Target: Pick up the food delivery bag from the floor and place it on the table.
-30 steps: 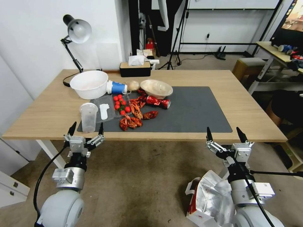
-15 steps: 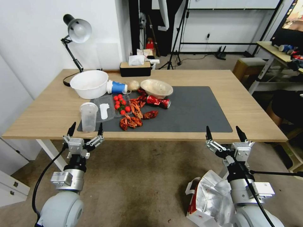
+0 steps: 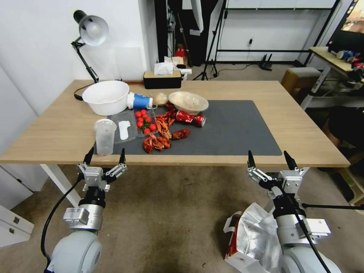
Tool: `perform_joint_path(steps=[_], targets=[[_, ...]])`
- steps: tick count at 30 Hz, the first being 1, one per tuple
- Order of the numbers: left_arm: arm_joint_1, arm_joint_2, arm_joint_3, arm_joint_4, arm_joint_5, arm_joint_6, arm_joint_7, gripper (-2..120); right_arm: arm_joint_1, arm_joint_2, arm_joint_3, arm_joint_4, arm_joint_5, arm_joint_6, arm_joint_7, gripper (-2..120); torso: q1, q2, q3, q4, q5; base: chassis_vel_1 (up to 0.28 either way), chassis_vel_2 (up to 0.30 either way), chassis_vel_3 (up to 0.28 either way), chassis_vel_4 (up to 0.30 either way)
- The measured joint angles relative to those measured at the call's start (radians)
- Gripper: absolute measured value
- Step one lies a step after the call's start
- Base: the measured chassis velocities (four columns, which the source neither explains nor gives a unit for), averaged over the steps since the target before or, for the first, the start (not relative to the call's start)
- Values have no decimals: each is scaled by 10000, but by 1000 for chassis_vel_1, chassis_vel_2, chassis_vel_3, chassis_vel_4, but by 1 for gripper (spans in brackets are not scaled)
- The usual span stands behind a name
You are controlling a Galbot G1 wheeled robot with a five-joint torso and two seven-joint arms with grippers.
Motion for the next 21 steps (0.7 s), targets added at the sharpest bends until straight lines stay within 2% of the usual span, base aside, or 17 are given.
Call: perform_joint_path(steps=[21], targets=[[220,6,87,-40,75,-97,-19,97,4,124,-11,1,-42,45,9,100,-446,-1034,-584,0,0,0,0,0,0]])
